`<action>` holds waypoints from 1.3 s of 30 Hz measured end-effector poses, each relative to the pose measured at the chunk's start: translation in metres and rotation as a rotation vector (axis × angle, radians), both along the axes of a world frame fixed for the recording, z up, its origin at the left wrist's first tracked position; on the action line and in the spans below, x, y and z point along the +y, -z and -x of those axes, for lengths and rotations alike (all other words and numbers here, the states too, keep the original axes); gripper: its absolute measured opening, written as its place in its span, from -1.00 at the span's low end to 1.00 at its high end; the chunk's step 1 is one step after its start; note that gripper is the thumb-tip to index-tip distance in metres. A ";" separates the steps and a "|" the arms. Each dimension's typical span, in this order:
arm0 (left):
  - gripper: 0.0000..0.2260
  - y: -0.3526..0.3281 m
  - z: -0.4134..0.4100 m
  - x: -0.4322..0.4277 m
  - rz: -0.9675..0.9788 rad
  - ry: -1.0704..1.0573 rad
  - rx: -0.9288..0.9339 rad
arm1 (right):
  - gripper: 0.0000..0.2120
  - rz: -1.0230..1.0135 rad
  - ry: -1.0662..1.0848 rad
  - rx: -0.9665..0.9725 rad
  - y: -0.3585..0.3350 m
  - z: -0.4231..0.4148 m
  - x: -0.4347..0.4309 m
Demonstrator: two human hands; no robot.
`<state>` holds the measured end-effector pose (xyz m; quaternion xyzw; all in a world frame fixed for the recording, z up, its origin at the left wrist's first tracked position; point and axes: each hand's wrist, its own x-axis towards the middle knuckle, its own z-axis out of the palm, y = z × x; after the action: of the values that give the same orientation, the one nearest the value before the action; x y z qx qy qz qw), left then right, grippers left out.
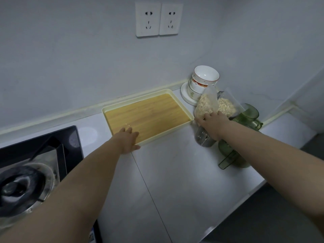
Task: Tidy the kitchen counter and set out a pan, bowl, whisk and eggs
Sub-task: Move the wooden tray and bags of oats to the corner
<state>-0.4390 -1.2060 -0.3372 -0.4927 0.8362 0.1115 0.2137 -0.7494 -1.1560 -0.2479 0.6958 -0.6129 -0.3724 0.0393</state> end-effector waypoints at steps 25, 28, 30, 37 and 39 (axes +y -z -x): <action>-0.22 0.016 0.028 -0.072 0.040 -0.249 0.178 | -0.21 0.207 0.019 -0.521 -0.013 -0.068 -0.150; -0.20 0.021 0.033 -0.080 0.045 -0.245 0.171 | -0.26 0.218 0.016 -0.524 -0.007 -0.067 -0.172; -0.21 0.022 0.035 -0.085 0.070 -0.243 0.188 | -0.25 0.225 0.009 -0.537 -0.004 -0.066 -0.187; -0.38 0.019 0.040 -0.090 0.184 -0.233 0.265 | -0.22 0.251 0.027 -0.561 0.007 -0.060 -0.216; -0.41 0.016 0.044 -0.090 0.184 -0.239 0.286 | -0.23 0.256 0.026 -0.569 0.010 -0.059 -0.220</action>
<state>-0.4834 -1.2965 -0.3535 -0.5848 0.8003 0.1281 0.0323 -0.6908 -1.3756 -0.2574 0.7536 -0.6501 -0.0831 -0.0514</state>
